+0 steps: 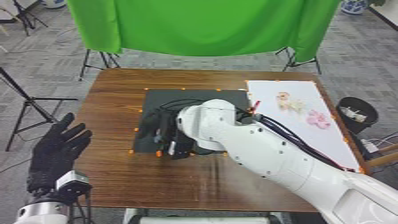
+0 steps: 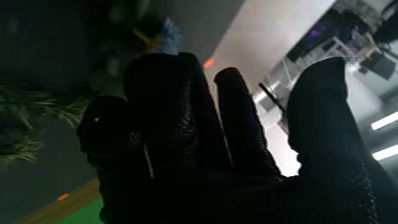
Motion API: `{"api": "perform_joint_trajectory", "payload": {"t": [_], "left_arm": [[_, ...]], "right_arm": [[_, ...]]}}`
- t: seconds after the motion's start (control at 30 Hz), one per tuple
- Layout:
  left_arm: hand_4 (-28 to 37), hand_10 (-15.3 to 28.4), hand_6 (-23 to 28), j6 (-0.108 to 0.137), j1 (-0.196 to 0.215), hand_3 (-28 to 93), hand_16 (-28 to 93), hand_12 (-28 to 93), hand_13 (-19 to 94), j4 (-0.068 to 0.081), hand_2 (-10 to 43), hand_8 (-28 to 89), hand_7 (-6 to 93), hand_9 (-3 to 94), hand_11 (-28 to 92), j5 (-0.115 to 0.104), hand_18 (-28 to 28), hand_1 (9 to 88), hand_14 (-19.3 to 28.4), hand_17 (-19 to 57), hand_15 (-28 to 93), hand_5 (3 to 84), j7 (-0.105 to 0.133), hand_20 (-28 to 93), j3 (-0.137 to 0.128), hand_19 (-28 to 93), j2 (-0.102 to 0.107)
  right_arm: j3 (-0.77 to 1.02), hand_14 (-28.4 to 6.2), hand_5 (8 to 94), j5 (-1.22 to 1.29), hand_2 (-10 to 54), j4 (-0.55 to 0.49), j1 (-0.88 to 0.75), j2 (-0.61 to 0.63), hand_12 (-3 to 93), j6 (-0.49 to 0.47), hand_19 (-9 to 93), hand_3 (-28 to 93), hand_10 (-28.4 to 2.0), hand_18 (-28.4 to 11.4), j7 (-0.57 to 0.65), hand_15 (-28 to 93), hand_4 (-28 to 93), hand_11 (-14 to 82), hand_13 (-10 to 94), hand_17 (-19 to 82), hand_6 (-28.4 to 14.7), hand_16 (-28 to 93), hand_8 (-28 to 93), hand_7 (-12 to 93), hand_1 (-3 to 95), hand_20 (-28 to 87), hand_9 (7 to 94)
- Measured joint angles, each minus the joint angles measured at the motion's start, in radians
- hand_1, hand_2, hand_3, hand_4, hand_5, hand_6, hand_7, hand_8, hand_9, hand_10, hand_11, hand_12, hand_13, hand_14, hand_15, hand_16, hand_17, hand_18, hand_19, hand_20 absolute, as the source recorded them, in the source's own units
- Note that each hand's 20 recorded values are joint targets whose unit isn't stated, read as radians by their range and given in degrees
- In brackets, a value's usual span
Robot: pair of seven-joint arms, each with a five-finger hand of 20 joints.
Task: Arrange flowers
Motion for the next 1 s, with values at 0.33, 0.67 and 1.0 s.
{"api": "perform_joint_trajectory", "payload": {"t": [0.33,0.67,1.0], "left_arm": [[-21.4,19.2,9.8,-0.006,-0.026,66,-13,10,22,0.006,7.3,-9,11.4,32.6,29,-0.001,23.9,29.9,25.8,-8.5,57,37.1,-0.001,7,0.028,48,0.015],[-21.4,19.2,9.8,-0.013,-0.035,66,-13,10,22,0.007,7.3,-8,11.4,32.5,30,0.004,23.8,29.9,25.9,-8.4,57,37.1,-0.001,7,0.029,49,0.013],[-21.5,19.2,9.8,-0.013,-0.037,66,-13,10,22,0.008,7.3,-8,11.4,32.6,30,-0.003,23.8,29.7,25.9,-8.4,57,37.1,0.006,7,0.035,49,0.024]], "right_arm": [[-0.005,-14.8,40.2,0.021,18.4,0.017,0.021,-0.003,11.4,-0.002,93,88,-12.8,-25.3,0.000,75,-20,6.6,72,47,-0.7,13,-10,11,10.7,37,50.3],[0.031,-15.8,38.0,0.037,19.1,0.049,0.020,-0.029,10.0,-0.080,93,87,-11.6,-25.8,0.057,75,-20,4.8,71,46,-0.6,13,-10,11,9.6,34,44.3],[0.012,-15.8,38.2,0.030,18.5,0.052,0.028,-0.031,9.4,-0.050,93,85,-11.5,-25.8,0.073,75,-21,4.4,70,45,-1.1,12,-10,10,9.1,33,42.4]]}}
